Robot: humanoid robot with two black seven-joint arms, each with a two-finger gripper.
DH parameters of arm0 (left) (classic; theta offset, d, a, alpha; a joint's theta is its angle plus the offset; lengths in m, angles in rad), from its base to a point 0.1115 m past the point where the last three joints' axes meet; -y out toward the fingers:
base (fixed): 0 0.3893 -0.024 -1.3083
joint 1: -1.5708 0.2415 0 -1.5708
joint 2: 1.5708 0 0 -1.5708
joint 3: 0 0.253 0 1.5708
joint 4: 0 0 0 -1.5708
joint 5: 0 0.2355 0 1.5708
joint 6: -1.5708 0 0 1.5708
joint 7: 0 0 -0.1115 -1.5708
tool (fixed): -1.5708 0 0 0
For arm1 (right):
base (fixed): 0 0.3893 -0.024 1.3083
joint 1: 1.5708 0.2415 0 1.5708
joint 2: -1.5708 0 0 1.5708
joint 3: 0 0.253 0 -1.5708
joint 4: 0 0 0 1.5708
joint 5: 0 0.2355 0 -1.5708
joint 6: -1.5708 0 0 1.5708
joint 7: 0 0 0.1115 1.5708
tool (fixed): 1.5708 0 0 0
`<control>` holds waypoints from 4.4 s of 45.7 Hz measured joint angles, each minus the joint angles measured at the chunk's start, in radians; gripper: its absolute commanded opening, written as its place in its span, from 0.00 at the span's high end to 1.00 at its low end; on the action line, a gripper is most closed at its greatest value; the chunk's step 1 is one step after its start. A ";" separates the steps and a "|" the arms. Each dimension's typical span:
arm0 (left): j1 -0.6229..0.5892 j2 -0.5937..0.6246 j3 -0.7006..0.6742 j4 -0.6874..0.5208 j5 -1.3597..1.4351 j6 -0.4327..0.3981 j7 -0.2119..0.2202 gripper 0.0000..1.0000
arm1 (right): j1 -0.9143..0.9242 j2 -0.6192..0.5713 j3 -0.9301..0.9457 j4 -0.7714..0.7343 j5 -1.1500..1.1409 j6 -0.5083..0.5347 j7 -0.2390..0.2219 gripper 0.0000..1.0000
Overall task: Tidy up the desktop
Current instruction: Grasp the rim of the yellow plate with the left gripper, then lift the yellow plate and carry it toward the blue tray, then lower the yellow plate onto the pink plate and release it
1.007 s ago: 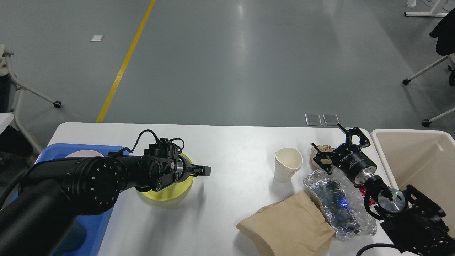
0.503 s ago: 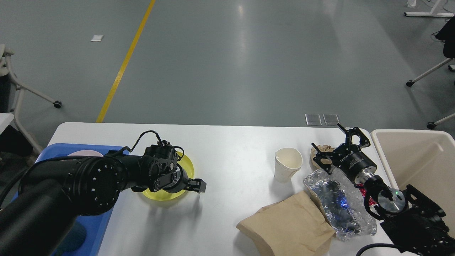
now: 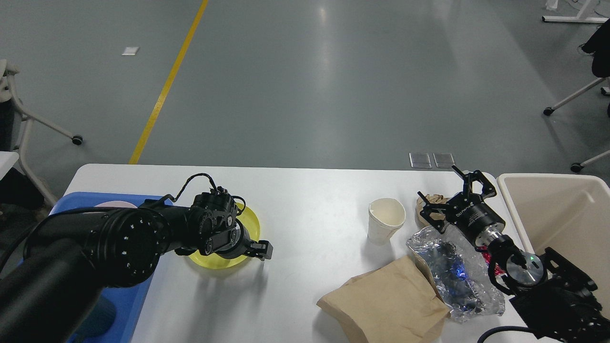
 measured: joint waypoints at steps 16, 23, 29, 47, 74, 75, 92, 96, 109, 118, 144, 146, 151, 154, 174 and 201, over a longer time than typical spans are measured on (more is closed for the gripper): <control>-0.013 0.000 -0.002 -0.007 -0.001 -0.005 -0.003 0.81 | 0.000 0.000 0.000 0.000 0.000 0.000 0.000 0.00; -0.014 0.000 -0.003 -0.008 -0.003 -0.006 -0.004 0.86 | 0.000 0.000 0.000 0.000 0.000 0.000 0.000 0.00; -0.015 0.001 -0.004 -0.008 -0.004 -0.009 -0.004 0.91 | 0.000 0.000 0.000 0.000 0.000 0.000 0.000 0.00; -0.018 0.017 -0.008 -0.005 -0.009 -0.091 -0.005 1.00 | 0.000 0.000 0.000 0.000 0.000 0.000 0.000 0.00; -0.118 0.030 -0.068 -0.016 -0.056 -0.379 -0.012 1.00 | 0.000 0.000 0.000 0.000 0.000 0.000 0.000 0.00; -0.128 0.035 -0.071 -0.020 -0.057 -0.409 -0.014 1.00 | 0.000 0.000 0.000 0.000 0.000 0.000 0.000 0.00; -0.327 0.121 -0.104 -0.137 -0.114 -0.512 -0.031 1.00 | 0.000 0.000 0.000 0.000 0.000 0.000 0.000 0.00; -0.365 0.125 -0.098 -0.150 -0.116 -0.512 -0.035 1.00 | 0.000 0.000 0.000 0.000 0.000 0.000 0.000 0.00; -0.474 0.174 -0.090 -0.268 -0.117 -0.512 -0.071 1.00 | 0.000 0.000 0.000 0.000 0.000 0.000 0.000 0.00; -0.498 0.215 -0.059 -0.282 -0.117 -0.512 -0.070 1.00 | 0.000 0.000 0.000 0.000 0.000 0.000 0.000 0.00; -0.542 0.442 0.224 -0.180 -0.063 -0.512 -0.058 1.00 | 0.000 0.000 0.000 0.000 0.000 0.000 0.000 0.00; -0.538 0.454 0.228 -0.165 -0.053 -0.512 -0.057 1.00 | 0.000 0.000 0.000 0.000 0.000 0.000 0.000 0.00; -0.522 0.476 0.231 -0.137 -0.038 -0.512 -0.056 1.00 | 0.000 0.000 0.000 0.000 0.000 0.000 0.000 0.00; -0.504 0.481 0.231 -0.127 -0.036 -0.512 -0.056 1.00 | 0.000 0.000 0.000 0.000 0.000 0.000 0.000 0.00; -0.323 0.491 0.231 -0.052 -0.036 -0.338 -0.052 1.00 | 0.000 0.000 0.000 0.000 0.000 0.000 0.000 0.00; -0.111 0.470 0.179 0.070 -0.045 -0.162 -0.040 1.00 | 0.000 0.000 0.000 0.000 0.000 0.000 0.000 0.00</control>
